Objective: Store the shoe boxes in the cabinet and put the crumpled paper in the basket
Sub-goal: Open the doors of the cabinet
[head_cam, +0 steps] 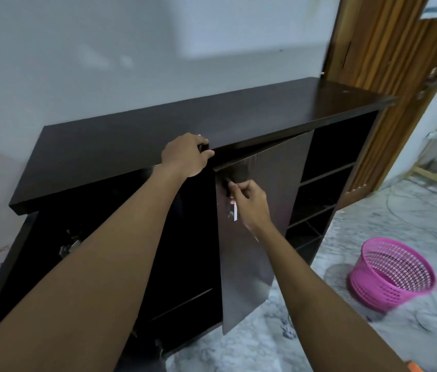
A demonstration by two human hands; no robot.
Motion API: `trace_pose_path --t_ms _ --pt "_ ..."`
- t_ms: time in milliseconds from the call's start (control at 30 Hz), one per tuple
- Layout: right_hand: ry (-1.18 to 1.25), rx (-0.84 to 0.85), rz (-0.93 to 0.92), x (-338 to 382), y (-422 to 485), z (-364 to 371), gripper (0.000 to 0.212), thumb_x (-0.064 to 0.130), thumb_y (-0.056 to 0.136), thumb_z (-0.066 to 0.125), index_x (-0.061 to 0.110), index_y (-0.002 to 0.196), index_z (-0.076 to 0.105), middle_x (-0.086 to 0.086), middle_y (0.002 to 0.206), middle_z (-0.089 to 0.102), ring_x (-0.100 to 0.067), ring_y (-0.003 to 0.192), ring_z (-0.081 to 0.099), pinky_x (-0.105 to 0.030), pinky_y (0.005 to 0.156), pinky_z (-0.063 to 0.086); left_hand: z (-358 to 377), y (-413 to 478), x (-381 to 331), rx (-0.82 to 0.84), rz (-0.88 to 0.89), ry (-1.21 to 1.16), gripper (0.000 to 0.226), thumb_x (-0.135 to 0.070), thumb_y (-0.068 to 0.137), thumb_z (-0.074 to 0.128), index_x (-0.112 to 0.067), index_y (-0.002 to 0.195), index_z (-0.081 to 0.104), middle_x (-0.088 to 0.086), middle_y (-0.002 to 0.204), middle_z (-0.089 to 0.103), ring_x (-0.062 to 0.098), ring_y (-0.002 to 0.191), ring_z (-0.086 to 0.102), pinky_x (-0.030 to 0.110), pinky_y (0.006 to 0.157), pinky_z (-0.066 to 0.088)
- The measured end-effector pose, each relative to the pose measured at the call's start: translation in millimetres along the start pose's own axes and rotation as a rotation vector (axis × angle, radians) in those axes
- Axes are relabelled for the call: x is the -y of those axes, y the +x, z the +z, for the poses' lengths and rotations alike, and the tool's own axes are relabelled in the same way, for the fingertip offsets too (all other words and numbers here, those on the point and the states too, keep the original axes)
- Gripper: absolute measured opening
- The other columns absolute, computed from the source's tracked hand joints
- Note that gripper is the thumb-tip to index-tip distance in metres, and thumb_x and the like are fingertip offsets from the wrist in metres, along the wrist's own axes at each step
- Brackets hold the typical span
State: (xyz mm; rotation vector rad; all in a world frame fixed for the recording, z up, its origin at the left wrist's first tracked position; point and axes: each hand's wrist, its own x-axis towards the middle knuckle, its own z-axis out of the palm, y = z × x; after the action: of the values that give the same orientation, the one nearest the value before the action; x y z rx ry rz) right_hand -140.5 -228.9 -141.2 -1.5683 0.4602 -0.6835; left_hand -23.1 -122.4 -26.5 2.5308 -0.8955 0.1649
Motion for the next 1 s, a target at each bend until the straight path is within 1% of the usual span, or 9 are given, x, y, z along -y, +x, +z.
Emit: trace_pose_path --t_ms 300,500,600,667,733,767,867,933,1000 --pt "0.027 0.089 -0.029 -7.0 -39.1 -62.3 0.026 0.02 0.097 0.06 0.013 0.073 0.054 -0.003 0.067 0.061 -0.018 0.066 0.059 -0.032 0.07 0.047 11.8 -4.6 -21.1 -0.085 -0.035 0.123 0.033 -0.039 0.094 0.058 -0.014 0.114 0.064 0.01 0.116 0.067 0.034 0.113 0.058 0.053 0.106 0.037" --pt "-0.047 0.054 -0.088 0.8 -48.5 -73.6 0.035 0.024 0.099 0.056 0.012 0.069 0.045 0.007 0.057 0.056 -0.01 0.056 0.054 -0.022 0.061 0.043 19.0 -2.0 -34.4 -0.01 0.09 0.172 0.047 -0.039 0.096 0.055 -0.011 0.133 0.051 0.012 0.133 0.056 0.033 0.126 0.049 0.05 0.111 0.028" --pt "-0.056 0.084 -0.109 6.4 -53.8 -93.2 0.051 0.047 0.094 0.056 0.005 0.07 0.04 0.011 0.054 0.041 -0.006 0.051 0.042 -0.02 0.054 0.037 23.5 7.0 -42.9 0.035 0.134 0.174 0.05 -0.04 0.096 0.053 -0.012 0.137 0.047 0.012 0.135 0.054 0.033 0.127 0.048 0.048 0.111 0.029" --pt "-0.039 0.103 -0.103 8.0 -54.2 -116.3 0.069 0.06 0.091 0.054 -0.009 0.083 0.049 -0.011 0.062 0.038 -0.013 0.052 0.042 -0.025 0.052 0.037 27.7 16.7 -46.5 0.074 0.152 0.164 0.052 -0.04 0.097 0.05 -0.014 0.141 0.044 0.011 0.141 0.051 0.032 0.13 0.046 0.048 0.112 0.031" --pt "-0.081 0.109 -0.026 16.5 -52.7 -142.9 0.071 0.063 0.092 0.05 -0.008 0.097 0.057 -0.028 0.072 0.046 -0.023 0.06 0.051 -0.032 0.058 0.041 32.5 26.3 -51.6 0.11 0.178 0.149 0.053 -0.037 0.099 0.046 -0.015 0.146 0.04 0.008 0.15 0.043 0.03 0.137 0.04 0.048 0.115 0.028" --pt "-0.141 0.081 0.024 24.6 -50.1 -156.3 0.066 0.064 0.09 0.051 -0.001 0.098 0.061 -0.028 0.081 0.054 -0.024 0.07 0.058 -0.034 0.065 0.044 34.7 30.5 -55.7 0.124 0.199 0.15 0.052 -0.035 0.1 0.045 -0.014 0.148 0.038 0.006 0.153 0.039 0.029 0.14 0.036 0.048 0.116 0.027" --pt "-0.404 0.019 0.133 62.2 -38.6 -188.4 0.043 0.055 0.087 0.062 0.019 0.11 0.062 0.002 0.097 0.064 -0.012 0.09 0.061 -0.025 0.073 0.043 42.3 40.4 -73.8 0.143 0.246 0.163 0.051 -0.032 0.102 0.042 -0.012 0.148 0.036 0.007 0.155 0.035 0.029 0.142 0.032 0.046 0.116 0.026" --pt "-0.619 0.034 0.208 87.6 -25.6 -199.6 0.054 0.044 0.088 0.068 0.017 0.132 0.055 0.0 0.115 0.062 -0.017 0.103 0.06 -0.026 0.079 0.045 47.4 45.2 -87.2 0.146 0.267 0.181 0.053 -0.033 0.102 0.043 -0.01 0.148 0.035 0.008 0.155 0.035 0.03 0.141 0.033 0.045 0.113 0.028" --pt "-0.863 0.027 0.268 105.5 -14.9 -199.8 0.054 0.035 0.09 0.067 0.014 0.138 0.053 -0.004 0.13 0.061 -0.023 0.113 0.06 -0.033 0.092 0.047 52.4 50.6 -98.7 0.149 0.292 0.204 0.055 -0.036 0.101 0.045 -0.008 0.147 0.036 0.009 0.153 0.037 0.031 0.14 0.035 0.046 0.112 0.03"
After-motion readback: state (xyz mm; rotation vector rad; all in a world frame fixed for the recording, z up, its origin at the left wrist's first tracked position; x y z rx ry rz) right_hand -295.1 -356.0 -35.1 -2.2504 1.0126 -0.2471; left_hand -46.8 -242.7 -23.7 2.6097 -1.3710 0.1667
